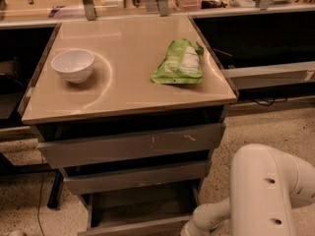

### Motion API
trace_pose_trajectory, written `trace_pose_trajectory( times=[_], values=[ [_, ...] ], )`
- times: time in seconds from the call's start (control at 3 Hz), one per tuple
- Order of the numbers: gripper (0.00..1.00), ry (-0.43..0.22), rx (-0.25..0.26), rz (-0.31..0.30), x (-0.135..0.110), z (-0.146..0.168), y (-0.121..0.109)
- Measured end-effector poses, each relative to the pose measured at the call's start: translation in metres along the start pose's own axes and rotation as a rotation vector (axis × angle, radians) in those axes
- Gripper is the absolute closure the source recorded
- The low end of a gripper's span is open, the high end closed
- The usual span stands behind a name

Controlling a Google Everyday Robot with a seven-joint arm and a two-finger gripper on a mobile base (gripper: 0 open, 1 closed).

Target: Close bottom drawer

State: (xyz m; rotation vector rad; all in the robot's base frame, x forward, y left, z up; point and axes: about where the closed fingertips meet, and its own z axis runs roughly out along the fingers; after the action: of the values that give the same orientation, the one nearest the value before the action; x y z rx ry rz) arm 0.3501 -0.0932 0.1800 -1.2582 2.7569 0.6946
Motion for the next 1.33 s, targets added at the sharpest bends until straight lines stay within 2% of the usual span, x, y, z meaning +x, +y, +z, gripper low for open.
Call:
trace_pose_trajectory(
  times=[0.33, 1.0, 1.33],
  values=[
    [0.17, 0.0, 0.0, 0.0, 0.0, 0.0, 0.0],
    [0.64, 0.0, 0.0, 0.0, 0.0, 0.0, 0.0],
    [0.88, -0.016, 0.033, -0.043, -0.017, -0.001, -0.012]
  ],
)
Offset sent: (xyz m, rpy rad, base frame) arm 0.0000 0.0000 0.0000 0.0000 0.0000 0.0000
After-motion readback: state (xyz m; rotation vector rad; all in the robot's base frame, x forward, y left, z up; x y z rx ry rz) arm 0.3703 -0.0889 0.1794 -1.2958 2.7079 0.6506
